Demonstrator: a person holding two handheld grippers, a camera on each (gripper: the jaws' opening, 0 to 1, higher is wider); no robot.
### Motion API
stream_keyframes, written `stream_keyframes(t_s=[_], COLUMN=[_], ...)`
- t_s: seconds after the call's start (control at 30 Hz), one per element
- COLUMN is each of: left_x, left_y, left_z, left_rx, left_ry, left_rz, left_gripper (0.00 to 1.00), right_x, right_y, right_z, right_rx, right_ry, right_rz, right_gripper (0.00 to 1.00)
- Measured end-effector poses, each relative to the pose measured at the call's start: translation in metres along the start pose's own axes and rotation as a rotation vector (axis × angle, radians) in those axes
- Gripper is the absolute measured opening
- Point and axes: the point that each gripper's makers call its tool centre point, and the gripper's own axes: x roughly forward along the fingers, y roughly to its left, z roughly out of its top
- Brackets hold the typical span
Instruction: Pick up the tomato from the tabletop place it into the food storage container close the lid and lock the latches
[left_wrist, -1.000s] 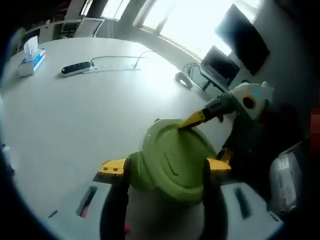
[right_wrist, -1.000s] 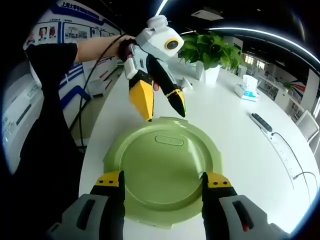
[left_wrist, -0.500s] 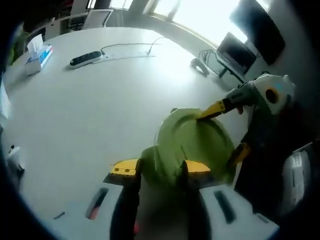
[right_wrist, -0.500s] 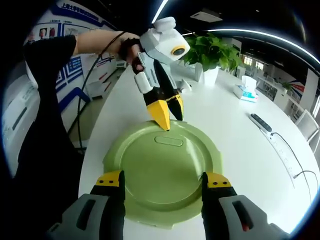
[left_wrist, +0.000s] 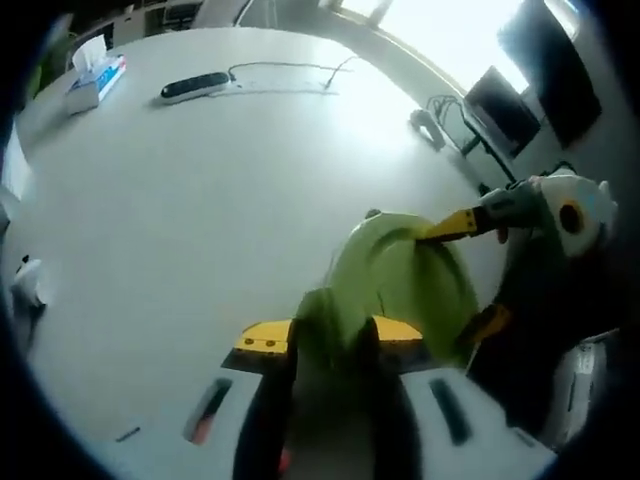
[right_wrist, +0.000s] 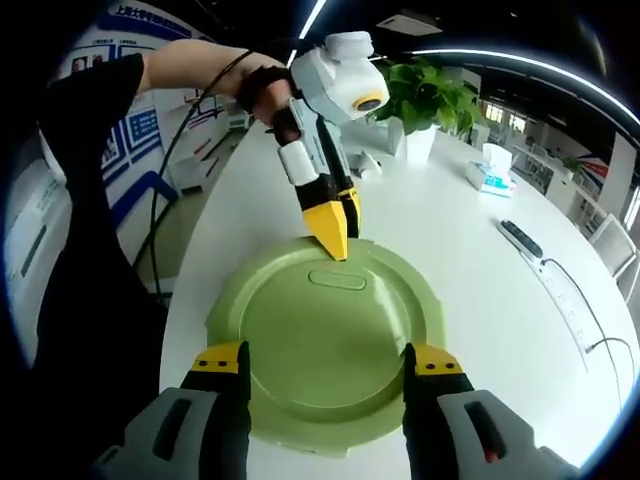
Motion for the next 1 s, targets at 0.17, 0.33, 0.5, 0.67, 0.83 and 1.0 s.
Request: stream_keyframes(t_s=[0.17,0.33,0.5,0.67,0.83,1.0], left_x=[0.0,0.0,-0.001,-0.001,0.0,0.005], left_y=[-0.001,0.001,0.001,0.004,0.004,-0.009], left_z=[0.0,0.001,-0.001,0.0,0.0,-0.002], left_rx=[-0.013,-0.003,-0.001,-0.005,-0.032,-0.005], left_ry=[0.025,0.054,0.085,0.072,0.068,0.045], left_rz=[0.017,0.021,0.017,0.01,0.001,-0.029], left_gripper=[0.16,0.13,0.11,0.1,0.09,0.06], right_x=[0.0,0.0,0.001,0.001,0.002,0.001], right_y=[0.0,0.0,0.0,-0.001,0.0,0.0], right_z=[0.0,0.0,0.0,0.001,0.0,-0.001], right_rx=[0.009,0.014,0.019,0.022,0.022,0.026], right_ry=[0.008,0.013,0.014,0.018,0.024,0.012], right_rz=[-0.005,-0.005,-0.006,-0.009,-0.009,-0.01], right_gripper=[0.56,0.56,0.56,0.56,0.56,0.56])
